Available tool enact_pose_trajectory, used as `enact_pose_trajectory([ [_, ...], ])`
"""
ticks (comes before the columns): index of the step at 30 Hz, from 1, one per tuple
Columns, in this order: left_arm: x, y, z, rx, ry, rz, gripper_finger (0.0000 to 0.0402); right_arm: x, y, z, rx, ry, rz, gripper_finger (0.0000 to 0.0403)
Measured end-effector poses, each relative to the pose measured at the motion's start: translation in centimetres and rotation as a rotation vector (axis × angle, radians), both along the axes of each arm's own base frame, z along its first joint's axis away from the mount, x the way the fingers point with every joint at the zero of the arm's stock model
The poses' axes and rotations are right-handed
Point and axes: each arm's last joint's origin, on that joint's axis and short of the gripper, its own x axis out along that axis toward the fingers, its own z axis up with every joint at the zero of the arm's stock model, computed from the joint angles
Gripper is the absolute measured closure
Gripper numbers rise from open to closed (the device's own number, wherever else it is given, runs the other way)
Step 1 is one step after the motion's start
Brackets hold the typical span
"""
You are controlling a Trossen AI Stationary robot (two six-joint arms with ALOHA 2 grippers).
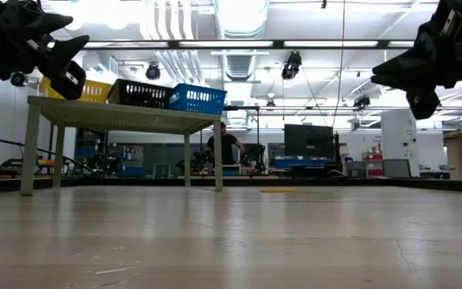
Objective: Pick & Place Office Desk Supplies
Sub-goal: Put the yellow rubber band into the yellow basket on the shelf
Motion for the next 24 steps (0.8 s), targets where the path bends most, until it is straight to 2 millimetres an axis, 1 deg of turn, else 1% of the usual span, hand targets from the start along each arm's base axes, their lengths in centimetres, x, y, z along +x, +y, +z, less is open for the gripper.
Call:
enact_pose_trajectory([
  [24, -0.01, 0.02, 0.15, -0.008, -0.014, 0.006, 0.0259, 0.0, 0.0, 0.0, 0.0, 0.0, 0.0, 0.0335],
])
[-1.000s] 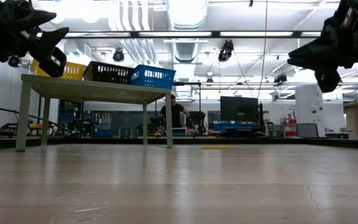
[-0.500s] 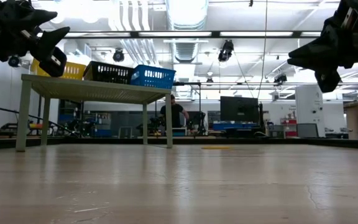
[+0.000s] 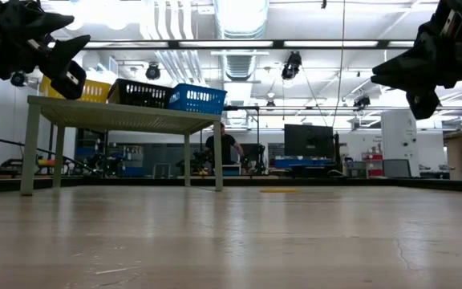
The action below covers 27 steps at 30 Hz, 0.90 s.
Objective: Pick & Place Office Desk Supplies
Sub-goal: Put the yellow rubber band into the yellow basket on the shelf
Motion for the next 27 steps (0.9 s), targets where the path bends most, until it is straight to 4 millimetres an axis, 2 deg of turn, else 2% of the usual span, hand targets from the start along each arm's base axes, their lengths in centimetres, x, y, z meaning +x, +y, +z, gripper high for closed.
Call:
enact_pose_trajectory([
  [15, 0.0, 0.0, 0.0, 0.0, 0.002, -0.002, 0.0258, 0.0, 0.0, 0.0, 0.0, 0.0, 0.0, 0.0335],
  [20, -0.3, 0.0, 1.3, -0.199, -0.099, -0.046, 0.0258, 0.0, 0.0, 0.0, 0.0, 0.0, 0.0, 0.0335],
  [23, -0.8, -0.1, 2.4, -0.076, -0.239, -0.066, 0.0258, 0.0, 0.0, 0.0, 0.0, 0.0, 0.0, 0.0335],
  [25, -1.0, -0.2, 3.3, 0.051, -0.275, -0.051, 0.0258, 0.0, 0.0, 0.0, 0.0, 0.0, 0.0, 0.0335],
  [27, -1.5, -0.2, 4.9, 0.097, -0.285, -0.037, 0.0258, 0.0, 0.0, 0.0, 0.0, 0.0, 0.0, 0.0335],
])
